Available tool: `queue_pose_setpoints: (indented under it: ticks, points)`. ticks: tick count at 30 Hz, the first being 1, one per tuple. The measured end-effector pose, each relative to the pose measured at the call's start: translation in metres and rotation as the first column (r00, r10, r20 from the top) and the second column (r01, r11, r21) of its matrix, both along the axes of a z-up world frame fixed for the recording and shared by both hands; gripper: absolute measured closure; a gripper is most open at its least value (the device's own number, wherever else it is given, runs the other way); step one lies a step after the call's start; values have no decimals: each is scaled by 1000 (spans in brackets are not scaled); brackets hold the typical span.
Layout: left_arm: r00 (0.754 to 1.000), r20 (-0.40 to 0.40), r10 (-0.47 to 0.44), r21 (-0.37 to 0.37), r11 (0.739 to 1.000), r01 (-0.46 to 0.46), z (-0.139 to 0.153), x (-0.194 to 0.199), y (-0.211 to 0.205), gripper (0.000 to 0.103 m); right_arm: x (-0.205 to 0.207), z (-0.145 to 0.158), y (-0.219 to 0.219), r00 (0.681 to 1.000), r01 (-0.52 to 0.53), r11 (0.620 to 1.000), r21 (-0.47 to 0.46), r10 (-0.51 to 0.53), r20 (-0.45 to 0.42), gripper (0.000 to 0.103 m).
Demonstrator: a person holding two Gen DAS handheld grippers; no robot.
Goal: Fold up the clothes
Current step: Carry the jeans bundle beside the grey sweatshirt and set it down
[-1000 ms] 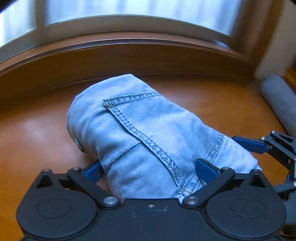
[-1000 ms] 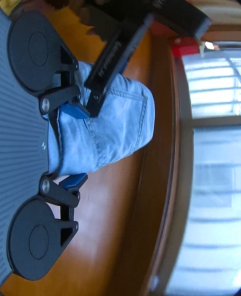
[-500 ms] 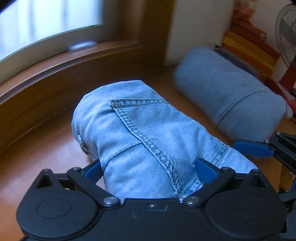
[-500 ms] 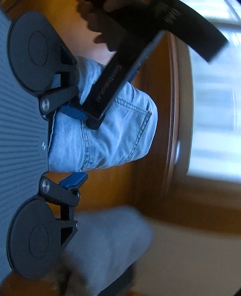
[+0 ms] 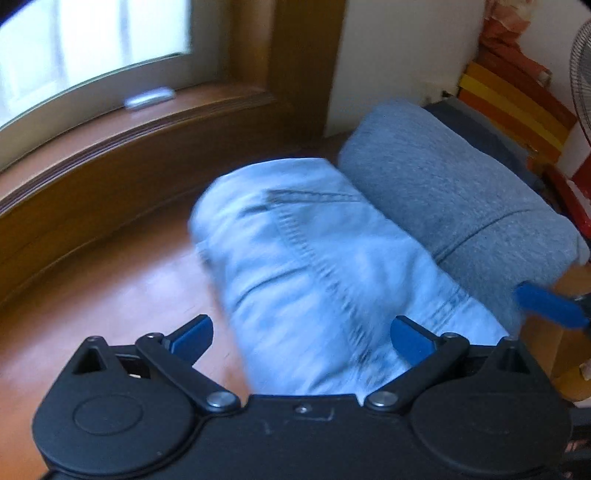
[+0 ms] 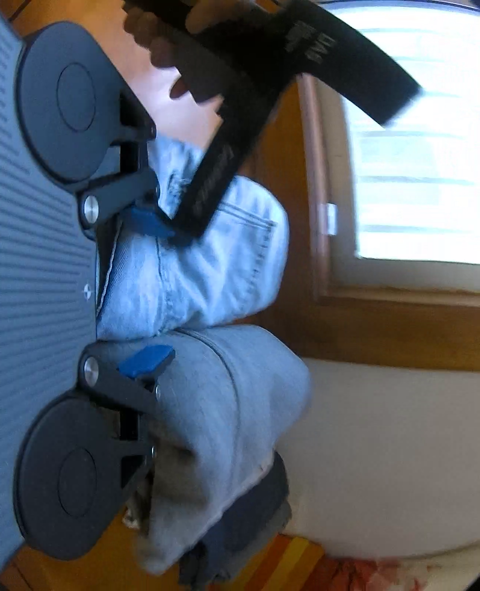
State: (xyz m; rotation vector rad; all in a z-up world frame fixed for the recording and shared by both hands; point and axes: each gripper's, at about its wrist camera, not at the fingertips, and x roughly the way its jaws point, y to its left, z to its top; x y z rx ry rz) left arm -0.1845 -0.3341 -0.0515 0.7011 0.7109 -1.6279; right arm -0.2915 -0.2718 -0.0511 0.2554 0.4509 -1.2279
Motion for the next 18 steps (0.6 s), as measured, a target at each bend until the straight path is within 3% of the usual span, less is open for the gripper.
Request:
queue_pose_setpoints:
  ticks: [5,12,18]
  points:
    - [998,53,46,-3,999,-46,13,17,31,0,18,12,36,998,57,998,-30,-57,-17,23]
    - [999,40,-16,1,1000,16,12,16,54,0,13,12,51,992,126,992,20,-126,18,23]
    - [992,120,-29,-13,999,31,7,20,70,0,14,13,52,980,186,981,58,-189,56,23]
